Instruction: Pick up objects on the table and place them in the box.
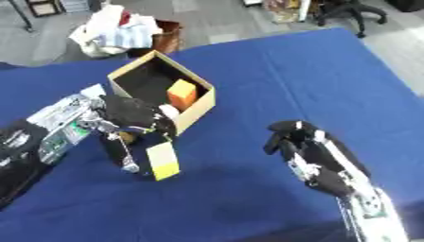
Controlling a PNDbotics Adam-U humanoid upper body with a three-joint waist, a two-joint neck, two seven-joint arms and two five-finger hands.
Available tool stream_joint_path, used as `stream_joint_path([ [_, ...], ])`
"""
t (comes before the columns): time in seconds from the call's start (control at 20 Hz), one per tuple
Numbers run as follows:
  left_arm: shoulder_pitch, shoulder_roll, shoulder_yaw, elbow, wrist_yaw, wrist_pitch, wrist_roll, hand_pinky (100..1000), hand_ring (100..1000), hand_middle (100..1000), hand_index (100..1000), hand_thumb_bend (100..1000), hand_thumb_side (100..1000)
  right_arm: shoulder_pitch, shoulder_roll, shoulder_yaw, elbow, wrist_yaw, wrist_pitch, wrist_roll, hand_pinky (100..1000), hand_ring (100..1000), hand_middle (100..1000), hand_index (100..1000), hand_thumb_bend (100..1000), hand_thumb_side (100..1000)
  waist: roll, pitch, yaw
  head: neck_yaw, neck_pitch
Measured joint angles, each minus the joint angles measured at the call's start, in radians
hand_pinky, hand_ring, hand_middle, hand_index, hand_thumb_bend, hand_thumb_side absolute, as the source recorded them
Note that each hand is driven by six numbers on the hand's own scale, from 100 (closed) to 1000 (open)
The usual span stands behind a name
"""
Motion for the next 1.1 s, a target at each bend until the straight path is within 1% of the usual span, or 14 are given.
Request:
stream_joint_path([
  [0.1,0.001,-0.004,0.000,0.002,0.007,-0.003,0.003,872,778,740,826,324,361,0.000,0.000,0.000,0.000,0.000,0.000,0.000,587,607,545,766,100,458,0.000,0.000,0.000,-0.001,0.000],
  [0.15,0.002,-0.006,0.000,0.002,0.013,-0.006,0.006,859,758,697,792,277,348,0.000,0.000,0.000,0.000,0.000,0.000,0.000,588,607,545,766,100,458,0.000,0.000,0.000,-0.002,0.000],
  [0.2,0.003,-0.007,0.002,0.002,0.019,-0.010,0.010,852,744,664,767,250,339,0.000,0.000,0.000,0.000,0.000,0.000,0.000,588,607,545,766,100,458,0.000,0.000,0.000,-0.002,0.000],
  [0.3,0.003,-0.007,0.006,0.002,0.032,-0.020,0.020,841,715,605,716,214,327,0.000,0.000,0.000,0.000,0.000,0.000,0.000,587,607,545,766,100,458,0.000,0.000,0.000,-0.002,0.000],
  [0.4,0.003,-0.007,0.012,0.000,0.044,-0.032,0.032,835,693,573,686,189,318,0.000,0.000,0.000,0.000,0.000,0.000,0.000,588,607,545,766,100,458,0.000,0.000,0.000,-0.003,0.000],
  [0.45,0.003,-0.007,0.015,-0.005,0.047,-0.039,0.039,835,691,569,682,158,325,0.000,0.000,0.000,0.000,0.000,0.000,0.000,587,607,545,766,100,459,0.000,0.000,0.001,-0.003,0.000],
  [0.5,0.003,-0.007,0.018,-0.012,0.051,-0.045,0.045,836,693,566,680,182,314,0.000,0.000,0.000,0.000,0.000,0.000,0.000,587,607,545,766,100,458,0.000,0.000,0.001,-0.003,0.000],
  [0.65,0.000,-0.003,0.031,-0.035,0.056,-0.059,0.059,841,707,565,678,189,314,0.000,0.000,0.000,0.000,0.000,0.000,0.000,587,607,545,766,100,458,0.000,0.000,0.001,-0.004,0.000],
  [0.85,-0.016,0.019,0.056,-0.075,0.065,-0.064,0.064,847,721,572,682,206,316,0.000,0.000,0.000,0.000,0.000,0.000,0.000,587,607,544,766,100,457,0.000,0.000,0.003,-0.008,0.000],
  [0.95,-0.029,0.028,0.073,-0.094,0.068,-0.063,0.063,849,731,576,684,210,313,0.000,0.000,0.000,0.000,0.000,0.000,0.000,588,607,544,766,100,457,0.000,0.000,0.004,-0.012,0.000],
  [1.1,-0.055,0.029,0.112,-0.090,0.066,-0.053,0.053,847,735,576,687,189,305,0.000,0.000,0.000,0.000,0.000,0.000,0.000,588,607,544,766,100,456,0.000,0.000,0.005,-0.013,0.000],
])
